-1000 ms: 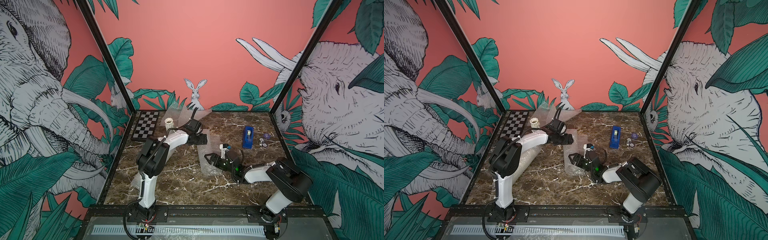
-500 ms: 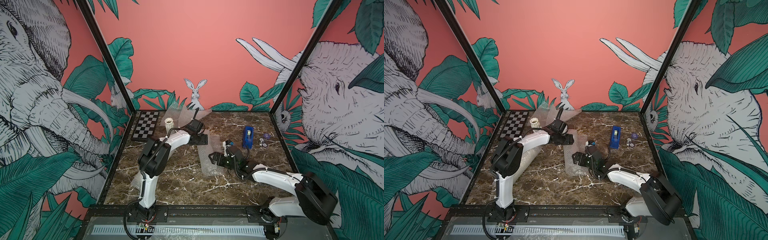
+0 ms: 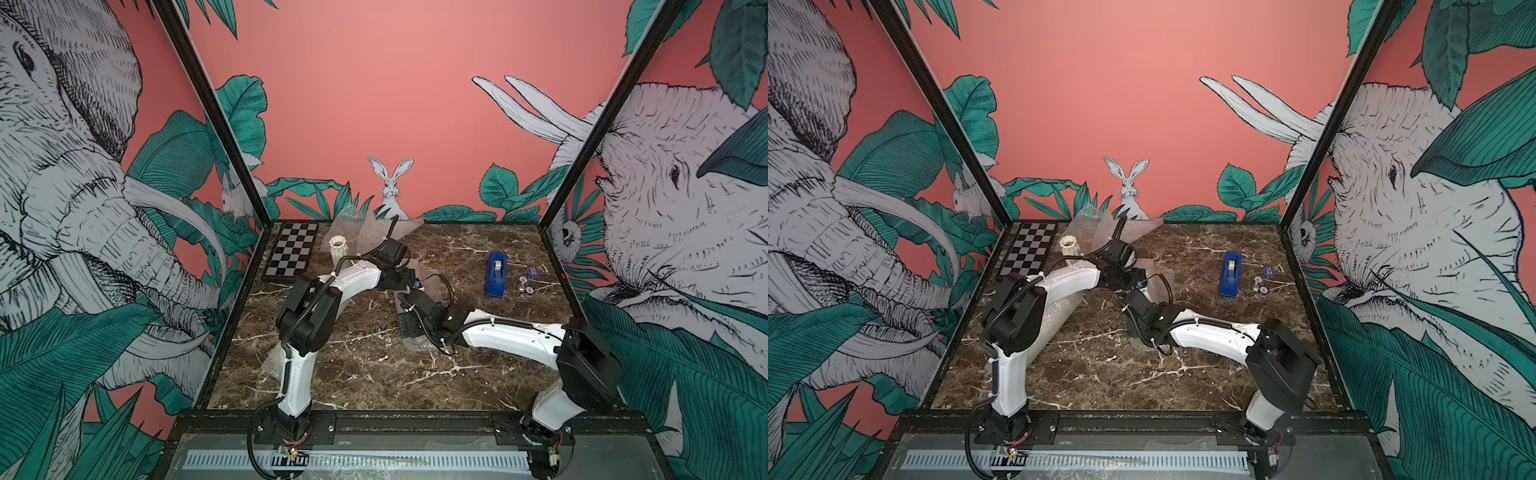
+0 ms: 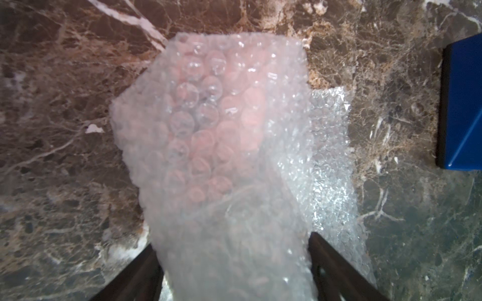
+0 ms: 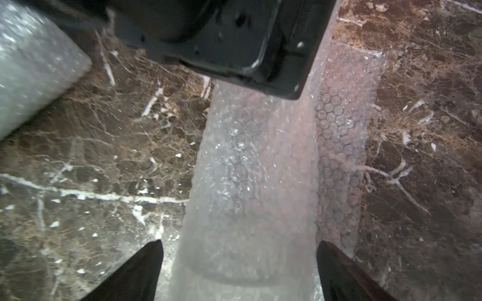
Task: Wrap vases in bubble wrap
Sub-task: Wrap the vase in bubble wrap.
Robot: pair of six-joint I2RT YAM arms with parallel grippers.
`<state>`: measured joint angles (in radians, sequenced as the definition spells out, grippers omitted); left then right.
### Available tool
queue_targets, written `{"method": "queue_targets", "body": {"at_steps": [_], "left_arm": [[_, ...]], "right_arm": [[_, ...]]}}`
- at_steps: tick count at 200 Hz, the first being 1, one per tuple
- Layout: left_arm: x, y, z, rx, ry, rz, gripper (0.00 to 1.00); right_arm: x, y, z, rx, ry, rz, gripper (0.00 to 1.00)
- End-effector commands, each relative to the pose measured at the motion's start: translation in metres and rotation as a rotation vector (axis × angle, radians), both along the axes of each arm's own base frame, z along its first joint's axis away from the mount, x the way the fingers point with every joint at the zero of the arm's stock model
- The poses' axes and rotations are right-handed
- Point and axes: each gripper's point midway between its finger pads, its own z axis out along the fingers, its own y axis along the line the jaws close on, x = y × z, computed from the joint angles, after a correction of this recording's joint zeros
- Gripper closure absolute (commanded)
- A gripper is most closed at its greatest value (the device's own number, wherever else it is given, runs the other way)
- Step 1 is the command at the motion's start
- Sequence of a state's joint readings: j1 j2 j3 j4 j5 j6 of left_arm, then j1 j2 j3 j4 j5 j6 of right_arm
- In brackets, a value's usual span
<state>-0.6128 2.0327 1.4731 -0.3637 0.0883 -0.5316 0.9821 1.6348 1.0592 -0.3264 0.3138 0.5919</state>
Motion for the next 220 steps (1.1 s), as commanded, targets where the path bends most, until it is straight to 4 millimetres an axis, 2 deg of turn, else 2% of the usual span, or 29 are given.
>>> {"method": "queue_targets", "body": {"at_steps": [1,25,60,88,106,110,121,141,170,184,193,198,220], "left_arm": [[-0.004,0.005,-0.003,0.028,0.037,0.016,0.16],[-0.003,-0.002,0.005,-0.015,0.048,0.010,0.16],[0.003,-0.010,0.028,-0.077,0.028,0.009,0.13],[0.006,-0.009,0.046,-0.098,0.003,0.012,0.08],[0.007,-0.003,0.054,-0.094,-0.013,0.020,0.06],[0.007,-0.003,0.055,-0.093,-0.017,0.020,0.05],[0.007,0.000,0.057,-0.086,-0.026,0.021,0.04],[0.003,0.004,0.052,-0.066,-0.020,0.019,0.04],[0.000,0.008,0.034,-0.033,-0.004,0.004,0.06],[0.000,0.004,0.027,-0.036,0.000,-0.014,0.07],[0.001,0.001,0.024,-0.044,0.005,-0.022,0.09],[0.001,0.000,0.022,-0.046,0.011,-0.024,0.10],[0.001,-0.005,0.016,-0.054,0.028,-0.040,0.13]], "right_arm": [[0.000,0.002,-0.009,-0.054,0.012,0.039,0.06],[-0.004,0.005,-0.024,-0.061,0.049,0.053,0.08],[-0.005,-0.007,-0.034,-0.016,0.067,-0.008,0.11],[-0.005,-0.011,-0.039,0.157,0.117,-0.057,0.16],[-0.007,-0.007,-0.048,0.310,0.166,-0.069,0.19],[-0.007,-0.005,-0.037,0.360,0.155,-0.068,0.19],[-0.007,-0.002,-0.036,0.427,0.165,-0.067,0.19],[-0.008,-0.002,-0.036,0.550,0.189,-0.099,0.21],[-0.004,-0.005,-0.038,0.707,0.209,-0.164,0.24],[-0.003,-0.005,-0.041,0.738,0.220,-0.182,0.25],[-0.001,-0.002,-0.036,0.773,0.215,-0.179,0.25],[-0.001,-0.003,-0.045,0.768,0.230,-0.192,0.25],[-0.001,-0.004,-0.049,0.789,0.241,-0.210,0.26]]}}
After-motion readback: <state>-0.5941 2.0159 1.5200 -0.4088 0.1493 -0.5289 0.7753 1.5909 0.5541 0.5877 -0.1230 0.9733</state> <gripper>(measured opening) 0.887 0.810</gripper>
